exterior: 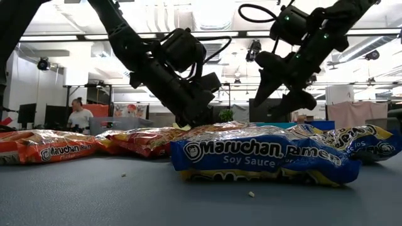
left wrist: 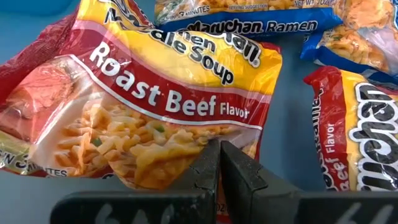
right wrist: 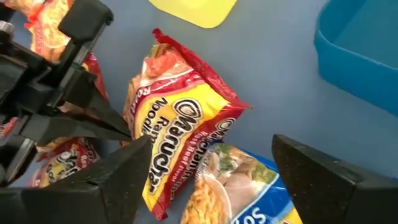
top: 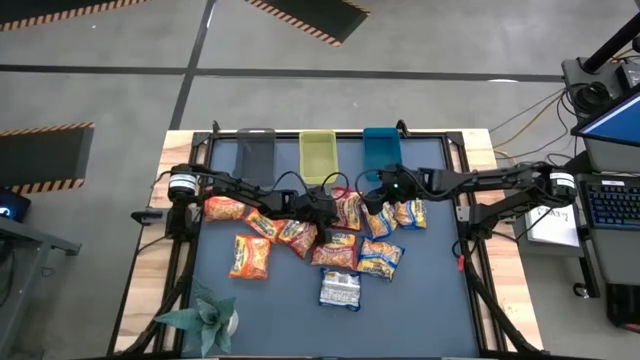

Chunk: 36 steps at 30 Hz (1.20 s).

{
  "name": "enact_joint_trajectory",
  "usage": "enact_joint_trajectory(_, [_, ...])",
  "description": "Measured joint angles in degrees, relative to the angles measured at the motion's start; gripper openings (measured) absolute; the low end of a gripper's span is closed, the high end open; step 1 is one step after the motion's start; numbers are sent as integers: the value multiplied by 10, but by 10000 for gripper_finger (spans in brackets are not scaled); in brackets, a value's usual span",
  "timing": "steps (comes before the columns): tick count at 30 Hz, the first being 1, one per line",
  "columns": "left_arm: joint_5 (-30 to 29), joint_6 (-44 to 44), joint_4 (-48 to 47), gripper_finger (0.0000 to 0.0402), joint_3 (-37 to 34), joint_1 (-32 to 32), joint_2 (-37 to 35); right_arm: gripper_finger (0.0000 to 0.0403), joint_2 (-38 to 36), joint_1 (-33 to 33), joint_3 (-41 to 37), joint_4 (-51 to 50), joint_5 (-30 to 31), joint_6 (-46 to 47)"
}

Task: Sort Maruchan noodles
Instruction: Put the red noodle pack into the yellow bin

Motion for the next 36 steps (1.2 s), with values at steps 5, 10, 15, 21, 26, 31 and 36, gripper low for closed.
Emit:
enact_joint_trajectory(5, [-1, 0, 0, 0, -1, 0, 0, 340, 0, 0, -32, 70, -2, -2])
enact_joint_trajectory(10, [-2, 0, 0, 0, -2, 0, 0, 342, 0, 0, -67, 131, -11, -6])
enact_joint_trajectory(15, [-2, 0, 0, 0, -2, 0, 1, 341, 0, 0, -110, 199, -10, -7])
enact_joint_trajectory(21, [-3, 0, 1, 0, -2, 0, 1, 337, 0, -1, -135, 240, -2, -18])
enact_joint_trajectory(26, [-3, 0, 1, 0, -2, 0, 1, 337, 0, -1, -138, 255, 5, -24])
enact_joint_trajectory(31, [-3, 0, 1, 0, -3, 0, 1, 338, 3, -1, -138, 257, 5, -31])
enact_joint_trajectory(36, [-3, 0, 1, 0, -3, 0, 1, 338, 37, -1, -138, 278, 5, -30])
